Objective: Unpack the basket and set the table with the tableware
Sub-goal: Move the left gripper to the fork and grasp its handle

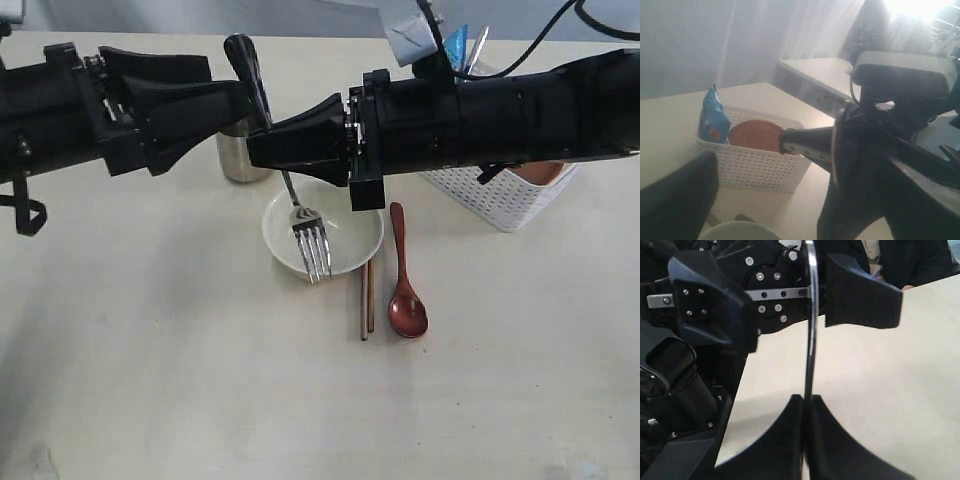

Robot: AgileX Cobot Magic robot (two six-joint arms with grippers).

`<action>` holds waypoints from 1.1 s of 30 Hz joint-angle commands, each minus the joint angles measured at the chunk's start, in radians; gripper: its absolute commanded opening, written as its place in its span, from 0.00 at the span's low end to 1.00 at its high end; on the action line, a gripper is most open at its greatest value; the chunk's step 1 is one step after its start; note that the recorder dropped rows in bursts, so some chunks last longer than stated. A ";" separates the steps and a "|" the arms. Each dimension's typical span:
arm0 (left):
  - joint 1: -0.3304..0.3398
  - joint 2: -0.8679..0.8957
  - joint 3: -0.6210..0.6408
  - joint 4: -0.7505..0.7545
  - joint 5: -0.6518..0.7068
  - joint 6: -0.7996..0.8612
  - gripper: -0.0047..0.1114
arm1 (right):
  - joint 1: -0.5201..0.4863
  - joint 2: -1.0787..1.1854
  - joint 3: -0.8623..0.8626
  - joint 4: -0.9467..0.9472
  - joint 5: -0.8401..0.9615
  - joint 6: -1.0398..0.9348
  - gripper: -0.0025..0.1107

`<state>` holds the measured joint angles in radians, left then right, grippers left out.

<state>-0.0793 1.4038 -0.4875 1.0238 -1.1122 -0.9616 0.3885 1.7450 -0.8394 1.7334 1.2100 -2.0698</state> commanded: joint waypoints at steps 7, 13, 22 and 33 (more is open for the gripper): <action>-0.055 0.139 -0.113 -0.037 -0.010 -0.014 0.65 | 0.000 -0.002 0.003 0.011 0.011 -0.012 0.02; -0.055 0.139 -0.113 -0.037 -0.095 0.001 0.20 | 0.000 -0.002 0.003 0.011 0.011 -0.012 0.02; -0.055 0.139 -0.113 -0.035 -0.093 -0.002 0.04 | 0.000 -0.002 0.003 0.011 0.011 -0.008 0.02; -0.055 0.139 -0.113 -0.037 -0.093 -0.029 0.04 | 0.000 -0.002 0.003 0.011 0.011 0.043 0.14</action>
<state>-0.1360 1.5427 -0.5952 1.0223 -1.2345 -0.9930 0.3885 1.7466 -0.8394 1.7597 1.1942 -2.0424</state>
